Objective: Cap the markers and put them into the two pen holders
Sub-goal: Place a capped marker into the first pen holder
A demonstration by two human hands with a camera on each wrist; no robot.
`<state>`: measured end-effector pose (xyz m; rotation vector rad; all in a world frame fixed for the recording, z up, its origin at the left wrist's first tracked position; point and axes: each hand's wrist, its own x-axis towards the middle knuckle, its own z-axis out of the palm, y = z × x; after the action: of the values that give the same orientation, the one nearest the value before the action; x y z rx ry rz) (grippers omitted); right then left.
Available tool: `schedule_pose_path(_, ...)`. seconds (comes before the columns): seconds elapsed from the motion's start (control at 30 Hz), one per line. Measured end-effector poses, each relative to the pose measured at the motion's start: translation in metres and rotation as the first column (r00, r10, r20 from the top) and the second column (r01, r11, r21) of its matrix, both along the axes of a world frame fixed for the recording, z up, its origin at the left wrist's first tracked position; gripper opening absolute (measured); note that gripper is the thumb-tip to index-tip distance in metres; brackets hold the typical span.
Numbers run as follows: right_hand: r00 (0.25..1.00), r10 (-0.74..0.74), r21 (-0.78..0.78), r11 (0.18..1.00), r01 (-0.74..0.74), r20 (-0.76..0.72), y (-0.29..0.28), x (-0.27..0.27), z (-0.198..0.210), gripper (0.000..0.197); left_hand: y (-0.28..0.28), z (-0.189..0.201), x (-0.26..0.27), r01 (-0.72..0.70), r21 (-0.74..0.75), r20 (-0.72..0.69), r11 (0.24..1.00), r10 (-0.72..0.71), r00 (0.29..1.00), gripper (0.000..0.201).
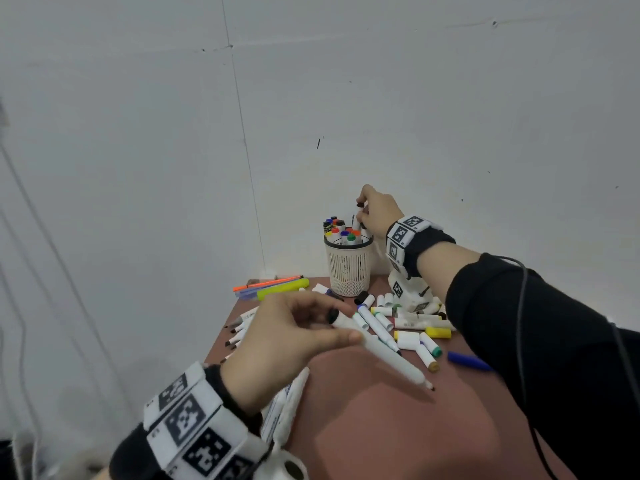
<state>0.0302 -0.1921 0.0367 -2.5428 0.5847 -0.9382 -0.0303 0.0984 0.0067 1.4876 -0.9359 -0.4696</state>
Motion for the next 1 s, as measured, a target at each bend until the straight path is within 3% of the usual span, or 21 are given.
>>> schedule_pose_path(0.1, 0.997, -0.020, 0.023, 1.000, 0.018, 0.068, -0.001, -0.003, 0.008, 0.018, 0.002, -0.013, -0.019, -0.019, -0.021, -0.172, 1.000, 0.015, 0.985, 0.029)
schedule_pose_path(0.2, 0.975, -0.030, 0.033, 0.999, 0.023, 0.219, -0.002, -0.006, 0.019, 0.018, -0.001, -0.031, -0.036, -0.011, -0.019, -0.390, 1.000, 0.002, 0.921, 0.024)
schedule_pose_path(0.33, 0.959, 0.016, -0.040, 0.999, -0.005, 0.282, -0.001, -0.012, 0.033, 0.022, -0.012, -0.055, -0.053, -0.007, -0.008, -0.638, 1.000, 0.000, 0.770, 0.017)
schedule_pose_path(0.43, 0.978, 0.058, -0.079, 0.996, -0.043, 0.201, 0.002, -0.015, 0.035, 0.021, -0.020, -0.067, -0.059, -0.014, -0.034, -0.754, 0.999, -0.017, 0.657, 0.015)
schedule_pose_path(0.57, 0.997, 0.047, -0.077, 0.996, -0.042, 0.066, 0.001, -0.015, 0.021, 0.017, -0.026, -0.074, -0.055, 0.008, -0.064, -0.790, 0.998, -0.055, 0.611, 0.014)
schedule_pose_path(1.0, 0.995, -0.015, 0.046, 0.999, 0.011, 0.096, 0.002, -0.014, 0.006, 0.014, -0.030, -0.080, -0.046, -0.051, -0.114, -0.812, 0.992, -0.064, 0.580, 0.017)
